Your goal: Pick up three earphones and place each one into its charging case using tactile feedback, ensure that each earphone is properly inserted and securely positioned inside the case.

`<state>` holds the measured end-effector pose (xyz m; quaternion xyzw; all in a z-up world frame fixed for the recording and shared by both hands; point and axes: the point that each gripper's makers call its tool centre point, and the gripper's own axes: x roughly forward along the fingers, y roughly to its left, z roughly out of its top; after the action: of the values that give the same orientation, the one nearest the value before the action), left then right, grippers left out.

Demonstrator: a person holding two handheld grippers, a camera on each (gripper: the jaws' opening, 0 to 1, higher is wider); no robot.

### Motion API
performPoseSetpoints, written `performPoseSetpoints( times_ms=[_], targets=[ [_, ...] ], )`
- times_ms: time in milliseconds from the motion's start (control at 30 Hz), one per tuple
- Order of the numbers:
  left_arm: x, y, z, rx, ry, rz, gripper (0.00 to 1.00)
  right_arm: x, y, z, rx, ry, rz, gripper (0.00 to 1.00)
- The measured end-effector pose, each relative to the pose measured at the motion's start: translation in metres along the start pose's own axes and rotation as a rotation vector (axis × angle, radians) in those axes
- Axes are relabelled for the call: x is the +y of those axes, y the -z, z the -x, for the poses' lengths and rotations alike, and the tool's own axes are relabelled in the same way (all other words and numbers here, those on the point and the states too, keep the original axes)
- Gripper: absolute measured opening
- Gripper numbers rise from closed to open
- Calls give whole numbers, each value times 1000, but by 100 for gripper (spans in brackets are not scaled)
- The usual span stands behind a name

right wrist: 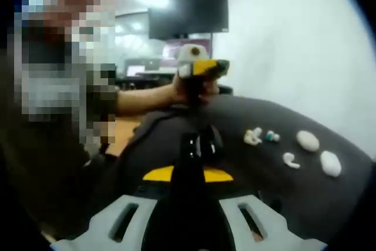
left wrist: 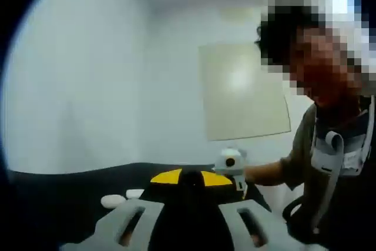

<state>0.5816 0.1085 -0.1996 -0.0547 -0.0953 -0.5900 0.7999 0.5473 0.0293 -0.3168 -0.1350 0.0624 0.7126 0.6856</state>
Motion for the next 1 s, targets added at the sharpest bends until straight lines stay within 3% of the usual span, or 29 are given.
performPoseSetpoints(
  times_ms=[167, 733, 1000],
  targets=[
    [-3, -3, -1, -19, 13, -1, 8, 0, 0, 0, 0, 0, 1, 18],
    [-6, 0, -4, -5, 20, -26, 8, 1, 0, -1, 2, 1, 3, 18],
    [9, 21, -15, 96, -52, -75, 8, 1, 0, -1, 1, -5, -5, 18]
  ],
)
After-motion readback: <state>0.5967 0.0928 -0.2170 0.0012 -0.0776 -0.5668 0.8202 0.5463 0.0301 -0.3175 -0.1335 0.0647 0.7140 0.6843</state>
